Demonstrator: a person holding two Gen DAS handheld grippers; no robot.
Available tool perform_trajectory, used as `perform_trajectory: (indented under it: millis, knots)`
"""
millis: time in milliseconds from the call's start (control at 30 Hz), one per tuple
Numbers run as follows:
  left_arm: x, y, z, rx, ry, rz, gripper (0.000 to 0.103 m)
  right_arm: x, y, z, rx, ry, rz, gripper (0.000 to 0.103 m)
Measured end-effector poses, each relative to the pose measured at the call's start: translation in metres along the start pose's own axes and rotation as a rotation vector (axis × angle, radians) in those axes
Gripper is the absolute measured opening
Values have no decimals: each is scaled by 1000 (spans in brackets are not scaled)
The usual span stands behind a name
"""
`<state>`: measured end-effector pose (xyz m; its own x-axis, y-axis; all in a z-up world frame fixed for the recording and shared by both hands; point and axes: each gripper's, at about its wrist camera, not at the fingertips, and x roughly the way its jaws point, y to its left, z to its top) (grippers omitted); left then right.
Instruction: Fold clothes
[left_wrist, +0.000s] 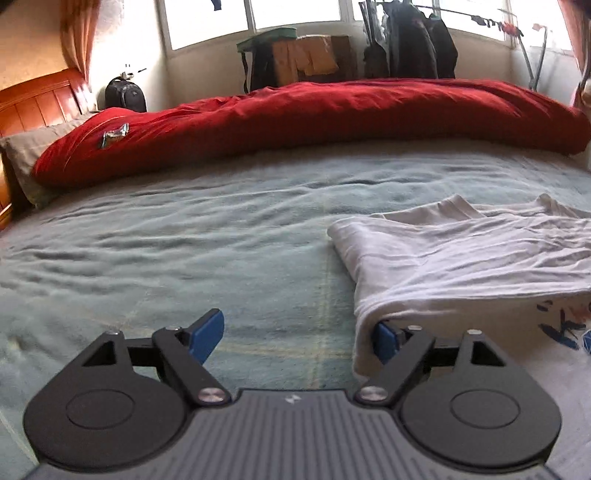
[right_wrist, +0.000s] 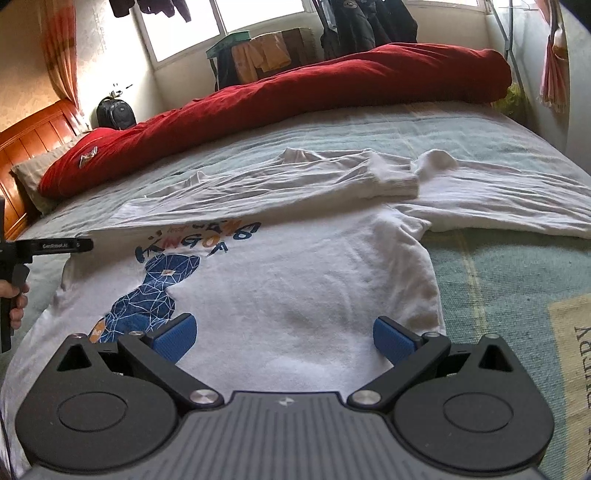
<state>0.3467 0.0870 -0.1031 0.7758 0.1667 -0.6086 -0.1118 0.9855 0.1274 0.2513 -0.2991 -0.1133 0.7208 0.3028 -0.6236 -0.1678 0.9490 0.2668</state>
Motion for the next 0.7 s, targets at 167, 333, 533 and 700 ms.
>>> perform_trajectory:
  millis: [167, 333, 533, 700]
  knots:
    - [-6, -1, -8, 53, 0, -17, 85, 0, 0, 0, 0, 1, 1, 103]
    - [-29, 6, 13, 41, 45, -91, 83, -1, 1, 0, -6, 4, -2, 103]
    - [-48, 17, 49, -170, -16, -361, 85, 0, 4, -1, -19, 4, -14, 103]
    - [18, 16, 70, -341, 69, -356, 66, -1, 5, -2, -28, 1, -14, 103]
